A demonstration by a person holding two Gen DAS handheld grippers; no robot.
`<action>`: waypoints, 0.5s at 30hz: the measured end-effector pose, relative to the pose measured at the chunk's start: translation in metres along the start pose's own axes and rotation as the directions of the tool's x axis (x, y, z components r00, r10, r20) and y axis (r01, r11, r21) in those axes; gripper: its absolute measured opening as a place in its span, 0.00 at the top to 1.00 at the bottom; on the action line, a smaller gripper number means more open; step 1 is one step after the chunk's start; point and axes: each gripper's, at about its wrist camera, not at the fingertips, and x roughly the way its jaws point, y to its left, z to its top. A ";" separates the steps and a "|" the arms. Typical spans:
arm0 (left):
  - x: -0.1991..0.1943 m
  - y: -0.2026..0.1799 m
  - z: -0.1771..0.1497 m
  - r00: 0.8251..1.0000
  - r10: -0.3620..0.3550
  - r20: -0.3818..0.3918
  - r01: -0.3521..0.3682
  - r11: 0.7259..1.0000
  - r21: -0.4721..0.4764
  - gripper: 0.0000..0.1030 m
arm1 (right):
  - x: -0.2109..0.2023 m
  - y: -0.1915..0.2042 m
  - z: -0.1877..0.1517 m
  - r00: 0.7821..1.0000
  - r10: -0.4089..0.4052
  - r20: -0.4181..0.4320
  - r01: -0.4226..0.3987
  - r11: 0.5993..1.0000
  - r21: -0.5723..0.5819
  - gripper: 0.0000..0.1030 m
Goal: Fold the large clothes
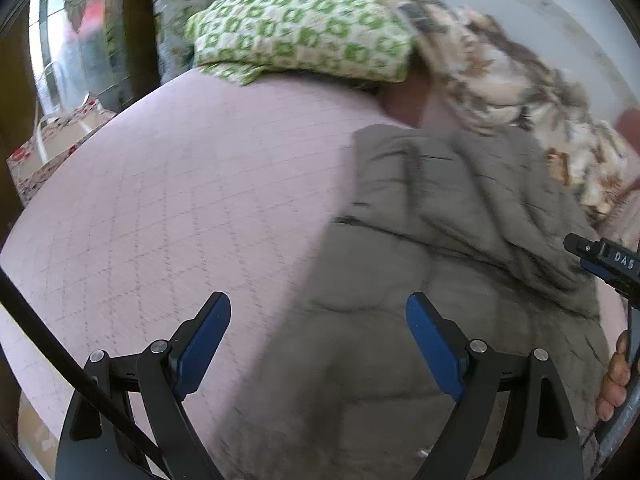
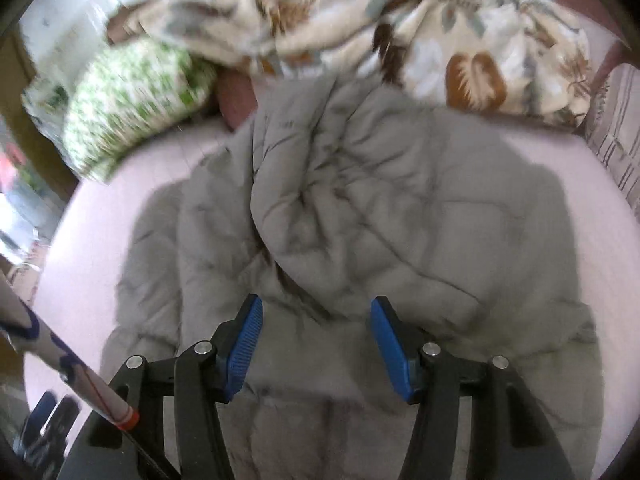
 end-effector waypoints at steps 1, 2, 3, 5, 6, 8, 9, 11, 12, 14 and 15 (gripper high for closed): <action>-0.008 -0.006 -0.003 1.000 -0.006 0.020 0.005 1.000 0.012 0.14 | -0.010 -0.012 -0.005 1.000 -0.013 0.027 0.013 1.000 -0.003 0.41; -0.016 -0.012 -0.004 0.999 -0.009 0.042 0.008 1.000 0.018 0.14 | -0.017 -0.023 -0.008 0.999 -0.027 0.045 0.027 1.000 -0.002 0.41; -0.021 -0.017 -0.005 0.999 -0.014 0.051 0.013 1.000 0.022 0.14 | -0.022 -0.034 -0.010 0.997 -0.032 0.063 0.032 0.999 0.001 0.41; -0.026 -0.035 0.002 0.998 -0.040 0.046 0.037 0.998 0.057 0.14 | -0.030 -0.054 -0.016 0.992 -0.047 0.113 0.047 0.999 0.005 0.41; -0.026 -0.045 0.009 0.998 -0.047 0.039 0.043 0.996 0.082 0.14 | -0.031 -0.062 -0.016 0.989 -0.057 0.134 0.057 0.998 0.003 0.41; -0.023 -0.072 0.024 0.999 -0.034 0.033 0.030 0.992 0.124 0.14 | -0.025 -0.077 -0.016 0.987 -0.042 0.152 0.042 0.999 0.004 0.41; -0.020 -0.080 0.031 0.999 -0.031 0.035 0.027 0.991 0.131 0.14 | -0.022 -0.084 -0.017 0.988 -0.028 0.152 0.027 1.000 0.012 0.41; -0.014 -0.103 0.048 0.998 -0.041 0.048 0.034 0.988 0.148 0.14 | -0.011 -0.092 -0.018 0.988 0.005 0.154 -0.011 0.999 0.038 0.41; -0.007 -0.118 0.059 0.998 -0.035 0.057 0.026 0.988 0.153 0.14 | -0.006 -0.096 -0.016 0.988 0.014 0.152 -0.021 0.999 0.049 0.41; 0.007 -0.139 0.073 0.998 -0.036 0.051 0.028 0.987 0.156 0.14 | 0.002 -0.096 -0.003 0.990 0.029 0.136 -0.037 0.998 0.054 0.41; 0.017 -0.149 0.079 0.999 -0.040 0.035 0.035 0.987 0.156 0.14 | 0.003 -0.095 0.003 0.988 0.042 0.147 -0.050 0.997 0.052 0.41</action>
